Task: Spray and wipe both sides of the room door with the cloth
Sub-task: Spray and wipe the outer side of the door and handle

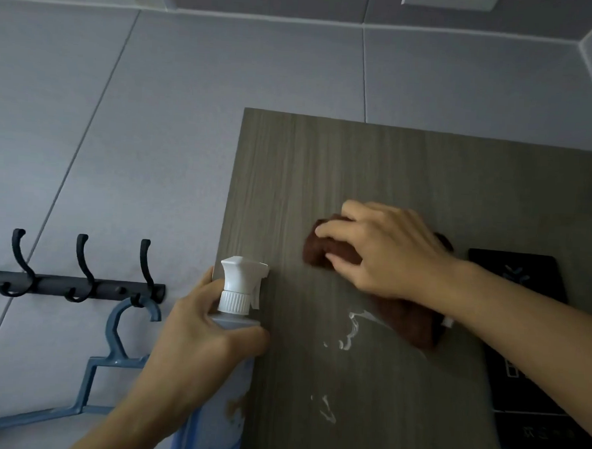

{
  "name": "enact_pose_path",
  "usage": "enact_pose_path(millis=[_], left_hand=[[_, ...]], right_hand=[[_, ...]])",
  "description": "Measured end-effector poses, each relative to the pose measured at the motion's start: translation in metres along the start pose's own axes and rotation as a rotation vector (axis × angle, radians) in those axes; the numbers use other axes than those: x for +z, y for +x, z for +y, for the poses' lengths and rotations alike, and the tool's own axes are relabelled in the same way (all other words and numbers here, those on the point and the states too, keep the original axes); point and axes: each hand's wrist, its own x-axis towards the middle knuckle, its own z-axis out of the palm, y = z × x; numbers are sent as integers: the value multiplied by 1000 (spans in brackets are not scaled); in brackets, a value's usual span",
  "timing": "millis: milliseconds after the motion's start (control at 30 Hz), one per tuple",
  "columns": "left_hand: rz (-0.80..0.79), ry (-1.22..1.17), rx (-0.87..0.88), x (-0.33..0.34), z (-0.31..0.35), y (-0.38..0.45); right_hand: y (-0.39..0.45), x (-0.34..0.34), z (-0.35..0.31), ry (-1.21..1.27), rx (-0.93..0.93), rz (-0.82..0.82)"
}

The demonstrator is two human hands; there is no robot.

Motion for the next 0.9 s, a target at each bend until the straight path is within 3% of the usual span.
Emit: enact_pose_path(millis=[133, 200, 300, 400, 533, 600, 767, 833, 900], left_hand=[[0, 1, 2, 1, 0, 0], [3, -2, -2, 1, -1, 0], [1, -24, -1, 0, 4, 0], [3, 9, 13, 2, 5, -4], [46, 24, 15, 4, 4, -6], [49, 3, 8, 5, 3, -7], [33, -6, 28, 5, 2, -4], [35, 7, 31, 5, 3, -4], [41, 10, 24, 5, 4, -5]], right_hand=[[48, -6, 28, -31, 219, 82], [30, -2, 15, -10, 173, 85], [-30, 1, -31, 29, -7, -60], [-29, -3, -25, 21, -69, -102], [27, -3, 17, -18, 219, 76], [27, 4, 9, 9, 275, 119], [-55, 14, -60, 67, -10, -7], [-57, 13, -54, 31, -83, -59], [-34, 8, -34, -35, -26, -29]])
